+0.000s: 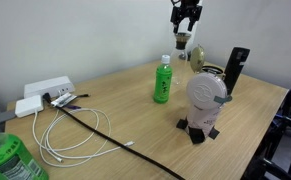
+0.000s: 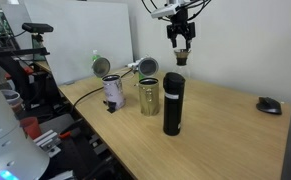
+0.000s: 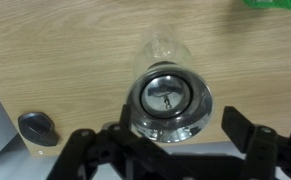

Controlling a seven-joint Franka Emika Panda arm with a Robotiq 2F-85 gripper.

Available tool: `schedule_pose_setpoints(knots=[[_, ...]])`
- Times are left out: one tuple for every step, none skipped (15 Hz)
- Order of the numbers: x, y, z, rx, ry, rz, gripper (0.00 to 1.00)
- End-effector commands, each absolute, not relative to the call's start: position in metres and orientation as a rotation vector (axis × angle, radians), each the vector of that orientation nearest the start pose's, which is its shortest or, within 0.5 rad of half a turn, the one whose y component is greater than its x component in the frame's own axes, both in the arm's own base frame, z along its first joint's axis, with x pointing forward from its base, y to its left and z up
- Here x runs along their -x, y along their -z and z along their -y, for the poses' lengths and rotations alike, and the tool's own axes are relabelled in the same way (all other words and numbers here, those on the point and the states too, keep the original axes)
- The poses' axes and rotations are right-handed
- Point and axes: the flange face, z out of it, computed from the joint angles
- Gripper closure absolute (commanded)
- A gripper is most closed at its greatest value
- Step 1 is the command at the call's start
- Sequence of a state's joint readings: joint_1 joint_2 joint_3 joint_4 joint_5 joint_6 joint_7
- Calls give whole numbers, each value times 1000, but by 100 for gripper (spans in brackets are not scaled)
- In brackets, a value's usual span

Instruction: Remove the silver cap from the bottle

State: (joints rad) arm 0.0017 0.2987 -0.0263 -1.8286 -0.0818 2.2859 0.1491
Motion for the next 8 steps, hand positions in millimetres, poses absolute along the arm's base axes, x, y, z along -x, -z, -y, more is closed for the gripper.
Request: schedule_pose_setpoints(knots=[[-650, -386, 19, 3168, 268, -231, 9], [-650, -385, 18, 3167, 267, -231, 11], [-650, -385, 18, 3166, 268, -234, 13], [-650, -385, 18, 3164, 269, -238, 18], [-650, -386, 19, 3163, 274, -246, 30], [-650, -386, 19, 3162, 277, -250, 42], [-650, -387, 20, 3159, 280, -257, 49], [-650, -387, 20, 3157, 281, -264, 57]])
